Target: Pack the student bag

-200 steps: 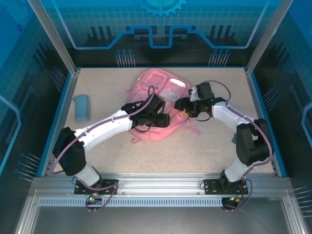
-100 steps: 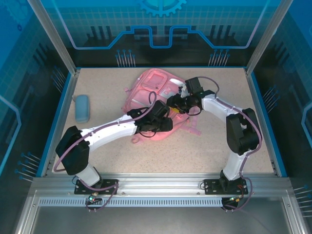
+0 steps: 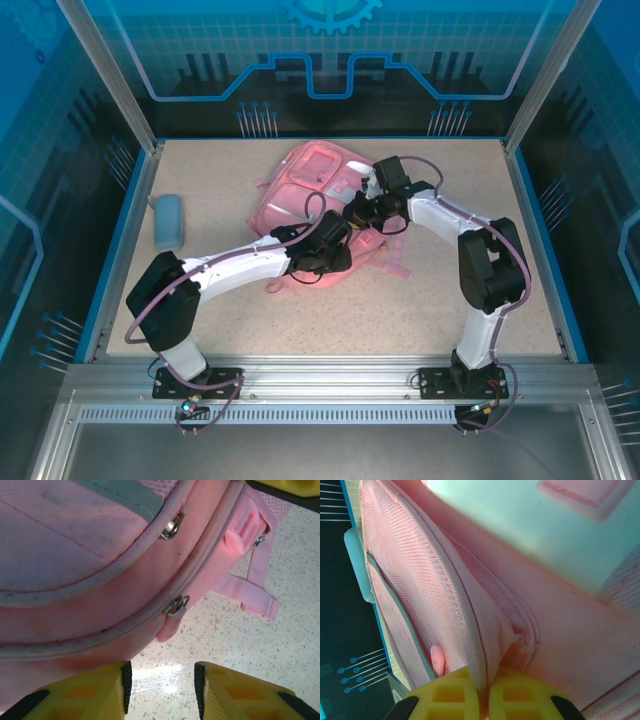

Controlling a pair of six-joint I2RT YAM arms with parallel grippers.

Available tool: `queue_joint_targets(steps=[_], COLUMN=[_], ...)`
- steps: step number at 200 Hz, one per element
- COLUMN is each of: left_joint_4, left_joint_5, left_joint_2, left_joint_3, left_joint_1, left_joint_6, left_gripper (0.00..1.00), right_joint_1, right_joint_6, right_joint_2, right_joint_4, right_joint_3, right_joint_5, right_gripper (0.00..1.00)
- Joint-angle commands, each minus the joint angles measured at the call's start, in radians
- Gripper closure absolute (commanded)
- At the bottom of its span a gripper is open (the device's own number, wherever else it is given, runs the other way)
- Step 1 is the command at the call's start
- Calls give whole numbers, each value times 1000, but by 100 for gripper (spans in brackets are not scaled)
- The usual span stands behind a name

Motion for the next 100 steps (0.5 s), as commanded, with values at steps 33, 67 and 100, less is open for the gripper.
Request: queue_joint_targets(steps=[33, 67, 100], left_joint_4=[46, 38, 38], left_joint_5=[-79, -167, -236], left_joint_2=[1, -26, -29], left_joint_3=[-43, -77, -82], left_joint_1=[-9, -11, -11], left_joint_6=[-77, -106, -132], left_gripper=[61, 61, 64], right_joint_1=[58, 70, 81], right_joint_6=[49, 74, 88], right_joint_2=[-87, -94, -104], right_joint_4=[109, 139, 149], right_joint_3=[12, 12, 12], right_joint_5=[-114, -134, -138], right_gripper=[100, 100, 100])
